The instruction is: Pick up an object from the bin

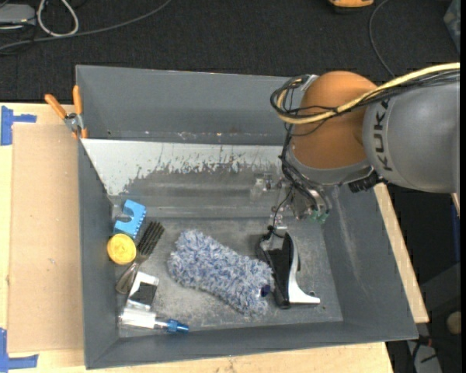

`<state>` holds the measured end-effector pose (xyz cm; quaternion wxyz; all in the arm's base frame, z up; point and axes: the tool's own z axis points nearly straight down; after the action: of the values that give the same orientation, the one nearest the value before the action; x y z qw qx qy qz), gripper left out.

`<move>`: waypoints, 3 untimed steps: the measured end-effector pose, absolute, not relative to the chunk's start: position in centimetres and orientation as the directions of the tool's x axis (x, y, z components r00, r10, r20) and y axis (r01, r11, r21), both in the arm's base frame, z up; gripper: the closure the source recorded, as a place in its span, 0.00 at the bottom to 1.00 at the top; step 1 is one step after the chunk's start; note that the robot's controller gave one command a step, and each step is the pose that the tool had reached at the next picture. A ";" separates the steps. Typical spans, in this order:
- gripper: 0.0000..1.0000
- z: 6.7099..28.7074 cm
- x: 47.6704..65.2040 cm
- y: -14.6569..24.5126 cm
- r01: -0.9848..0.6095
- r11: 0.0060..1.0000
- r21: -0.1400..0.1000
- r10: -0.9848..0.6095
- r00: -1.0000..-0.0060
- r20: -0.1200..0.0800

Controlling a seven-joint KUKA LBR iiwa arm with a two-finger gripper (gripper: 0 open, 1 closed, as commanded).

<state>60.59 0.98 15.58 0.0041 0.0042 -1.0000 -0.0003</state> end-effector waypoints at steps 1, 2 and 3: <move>0.00 16.0 60.8 1.0 -0.008 1.000 0.001 -0.008 -1.000 0.001; 0.00 8.9 55.0 3.0 -0.171 0.985 0.001 -0.171 -0.985 0.000; 0.00 12.6 52.9 4.6 -0.172 0.985 0.001 -0.172 -0.985 -0.004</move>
Offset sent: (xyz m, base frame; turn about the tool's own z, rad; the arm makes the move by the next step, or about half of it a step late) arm -0.0715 0.0259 -0.0858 -0.2099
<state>52.95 4.61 12.56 -0.0018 0.0864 -0.9963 -0.0005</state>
